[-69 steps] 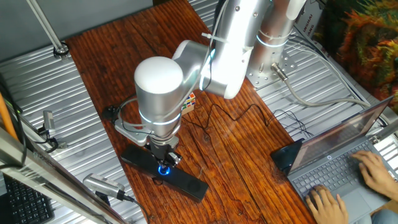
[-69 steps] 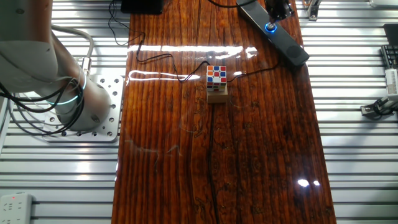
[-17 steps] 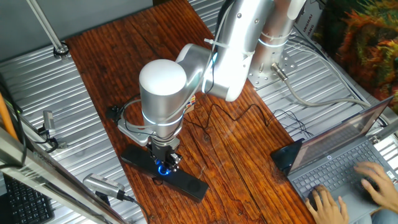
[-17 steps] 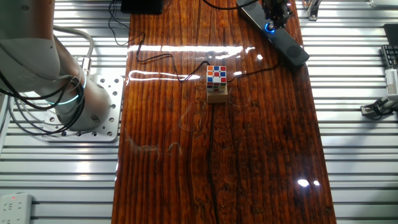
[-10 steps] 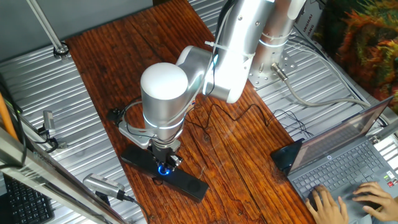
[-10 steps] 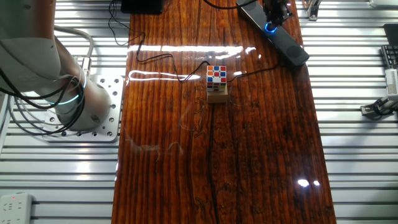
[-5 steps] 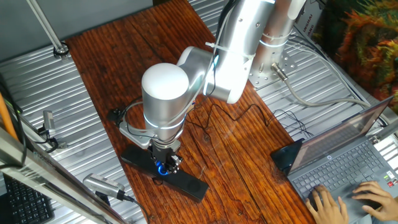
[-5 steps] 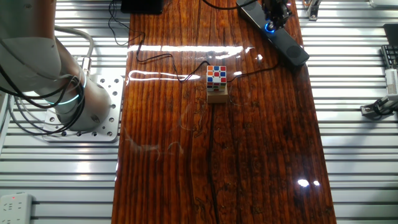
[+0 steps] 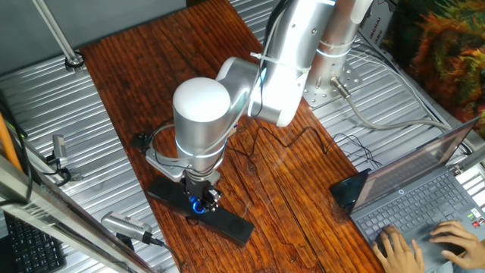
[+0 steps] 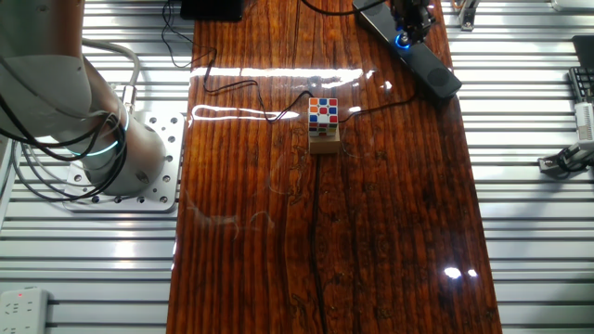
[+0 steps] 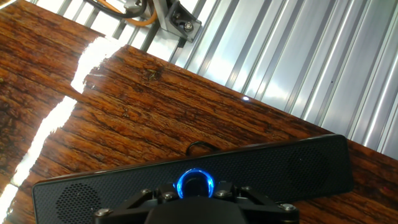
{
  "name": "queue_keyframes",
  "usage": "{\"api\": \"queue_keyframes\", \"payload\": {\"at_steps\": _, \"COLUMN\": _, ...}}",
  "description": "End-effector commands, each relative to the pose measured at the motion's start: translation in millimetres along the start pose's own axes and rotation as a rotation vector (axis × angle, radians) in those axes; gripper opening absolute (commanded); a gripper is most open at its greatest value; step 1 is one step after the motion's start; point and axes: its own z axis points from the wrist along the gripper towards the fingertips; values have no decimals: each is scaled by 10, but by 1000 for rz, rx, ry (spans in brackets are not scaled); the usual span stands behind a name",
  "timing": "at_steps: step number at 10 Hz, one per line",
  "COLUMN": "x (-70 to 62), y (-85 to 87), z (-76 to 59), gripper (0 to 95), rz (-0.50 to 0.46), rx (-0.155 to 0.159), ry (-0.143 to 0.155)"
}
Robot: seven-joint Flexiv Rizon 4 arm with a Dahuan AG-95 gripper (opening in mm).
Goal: Turn the knob to increase the volume of the speaker
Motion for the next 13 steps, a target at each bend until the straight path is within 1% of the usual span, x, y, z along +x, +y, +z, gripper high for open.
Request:
{"api": "queue_keyframes", "payload": {"at_steps": 1, "x": -3, "y": 0, "z": 6, "gripper": 380, "rz": 2, "rx": 4, "ry": -3}}
{"api": "queue_keyframes", "payload": {"at_steps": 9, "x": -6, "y": 5, "z": 36, "gripper": 380, "rz": 1, "rx": 8, "ry": -10}}
{"api": "queue_keyframes", "payload": {"at_steps": 13, "x": -5, "y": 3, "z": 44, "gripper": 380, "rz": -2, "rx": 12, "ry": -7}}
